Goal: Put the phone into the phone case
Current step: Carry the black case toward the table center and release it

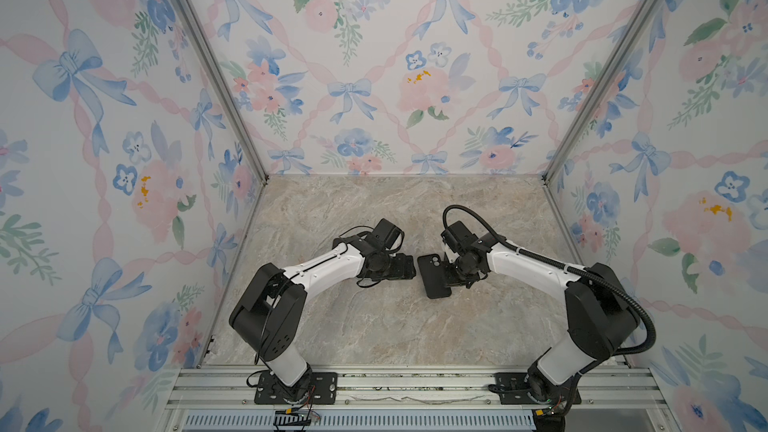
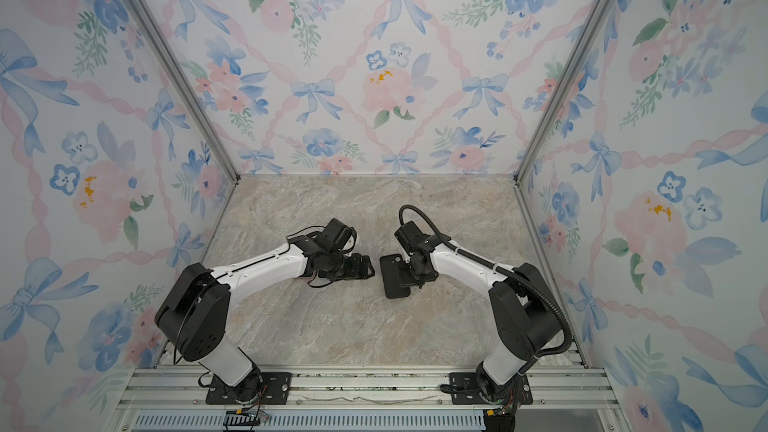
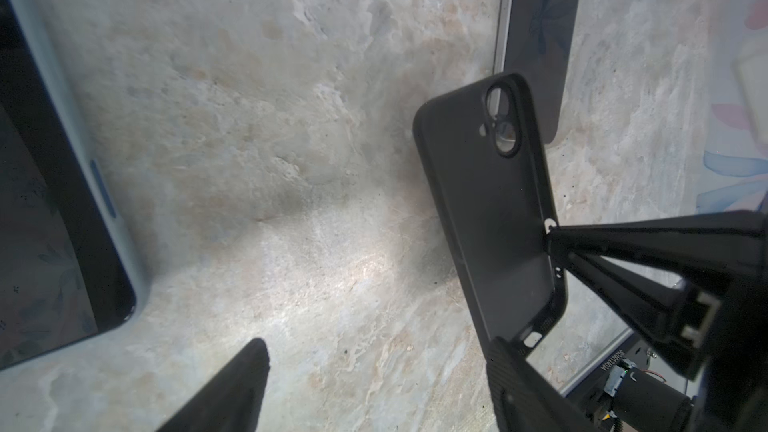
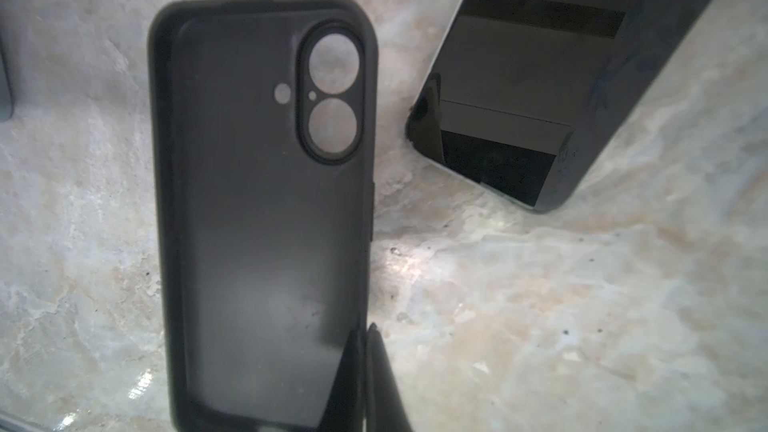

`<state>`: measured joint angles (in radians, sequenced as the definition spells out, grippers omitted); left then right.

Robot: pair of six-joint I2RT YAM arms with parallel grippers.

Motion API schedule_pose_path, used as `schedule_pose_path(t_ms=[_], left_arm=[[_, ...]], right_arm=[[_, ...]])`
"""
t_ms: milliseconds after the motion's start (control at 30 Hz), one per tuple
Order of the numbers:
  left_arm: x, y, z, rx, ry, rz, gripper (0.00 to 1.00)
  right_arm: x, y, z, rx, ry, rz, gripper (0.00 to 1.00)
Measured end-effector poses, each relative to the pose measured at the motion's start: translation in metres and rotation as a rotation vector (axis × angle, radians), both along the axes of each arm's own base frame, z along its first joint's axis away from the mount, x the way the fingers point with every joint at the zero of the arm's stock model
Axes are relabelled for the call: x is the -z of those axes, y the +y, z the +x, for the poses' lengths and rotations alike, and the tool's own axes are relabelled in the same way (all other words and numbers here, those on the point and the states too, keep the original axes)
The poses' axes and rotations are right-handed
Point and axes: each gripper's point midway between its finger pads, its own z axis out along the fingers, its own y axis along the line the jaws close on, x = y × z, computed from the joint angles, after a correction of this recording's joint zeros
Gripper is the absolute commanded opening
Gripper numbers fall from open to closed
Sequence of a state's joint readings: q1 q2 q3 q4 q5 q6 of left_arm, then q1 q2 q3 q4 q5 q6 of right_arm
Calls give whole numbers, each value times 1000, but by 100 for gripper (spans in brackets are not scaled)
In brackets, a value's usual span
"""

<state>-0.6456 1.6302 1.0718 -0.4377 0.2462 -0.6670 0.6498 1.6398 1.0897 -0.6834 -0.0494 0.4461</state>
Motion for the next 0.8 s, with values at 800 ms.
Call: schedule_pose_path(t_ms=[800], left_arm=[[-1,4,8,-19,-23,-34,84]], right_arm=[[24,26,-64,59,27,-60,8]])
